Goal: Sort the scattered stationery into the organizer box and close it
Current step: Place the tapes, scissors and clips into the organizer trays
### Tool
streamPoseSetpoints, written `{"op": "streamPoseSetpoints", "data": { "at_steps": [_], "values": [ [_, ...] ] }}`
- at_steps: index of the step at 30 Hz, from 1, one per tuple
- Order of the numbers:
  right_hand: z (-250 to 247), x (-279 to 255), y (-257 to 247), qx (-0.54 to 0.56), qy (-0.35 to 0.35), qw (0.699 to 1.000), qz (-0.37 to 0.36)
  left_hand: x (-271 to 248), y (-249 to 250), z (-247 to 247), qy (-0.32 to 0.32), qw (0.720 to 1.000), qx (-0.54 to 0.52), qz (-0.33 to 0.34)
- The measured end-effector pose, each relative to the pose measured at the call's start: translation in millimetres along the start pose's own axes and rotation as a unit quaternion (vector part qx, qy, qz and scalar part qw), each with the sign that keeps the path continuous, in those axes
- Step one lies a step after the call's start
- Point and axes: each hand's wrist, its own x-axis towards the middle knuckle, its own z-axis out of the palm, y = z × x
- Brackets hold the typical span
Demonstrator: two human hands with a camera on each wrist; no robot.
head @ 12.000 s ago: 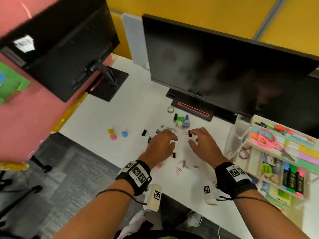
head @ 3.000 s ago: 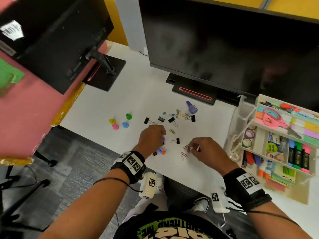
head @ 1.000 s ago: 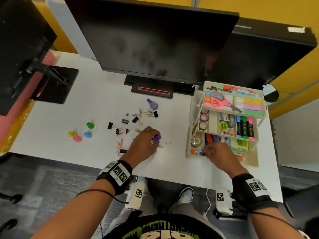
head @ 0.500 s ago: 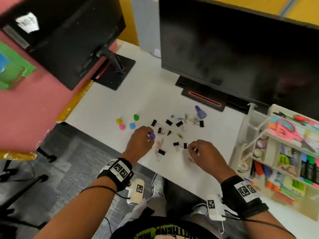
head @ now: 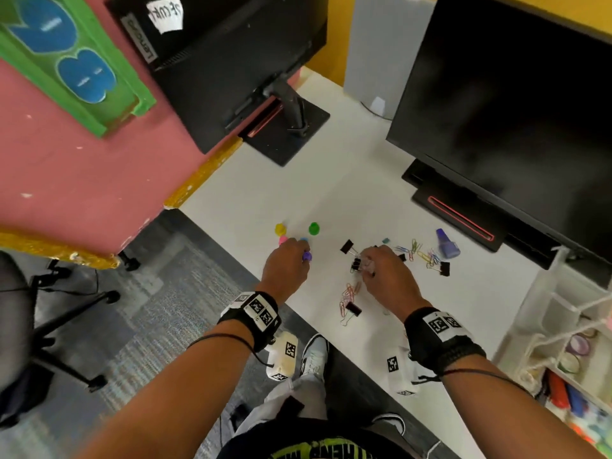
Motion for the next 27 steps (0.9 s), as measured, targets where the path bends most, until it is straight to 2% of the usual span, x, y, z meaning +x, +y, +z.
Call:
{"op": "streamPoseSetpoints", "data": {
  "at_steps": [5,8,11,14,16,18,20,21,24,25,26,27],
  "values": [
    [11,22,-2,-0.040,0.006,0.999,0.024,-3,12,-8,0.008,0.993,0.119,0.013],
    [18,30,2,-0.065,-0.002,0.998,0.027,-4,25,-5,0.013,0.995,0.073,0.064],
    [20,32,3,-0.073,0.012,0.997,0.010,3,44,-2,-0.038,0.991,0.050,0.119],
    [16,30,2,-0.073,0.023,0.997,-0.001,18,63,4,-0.070,0.986,0.046,0.142],
    [13,26,3,-0.043,0.032,0.999,0.008,30,72,9,-0.089,0.980,0.069,0.161],
    [8,17,3,0.059,0.055,0.995,0.051,39,76,13,-0.106,0.972,0.110,0.180],
    [-2,4,6,0.222,0.084,0.964,0.123,44,77,18,-0.124,0.961,0.144,0.201],
    [-6,-3,8,0.317,0.094,0.932,0.149,45,76,20,-0.133,0.957,0.150,0.208],
    [-16,-23,17,0.566,0.119,0.796,0.175,48,73,26,-0.154,0.954,0.148,0.211],
    [-17,-25,23,0.607,0.125,0.763,0.182,49,73,27,-0.159,0.953,0.148,0.209],
    [-19,-27,27,0.628,0.127,0.743,0.192,49,74,26,-0.162,0.954,0.145,0.206],
    [-19,-29,31,0.632,0.127,0.738,0.200,50,75,27,-0.159,0.958,0.133,0.200]
  ]
}}
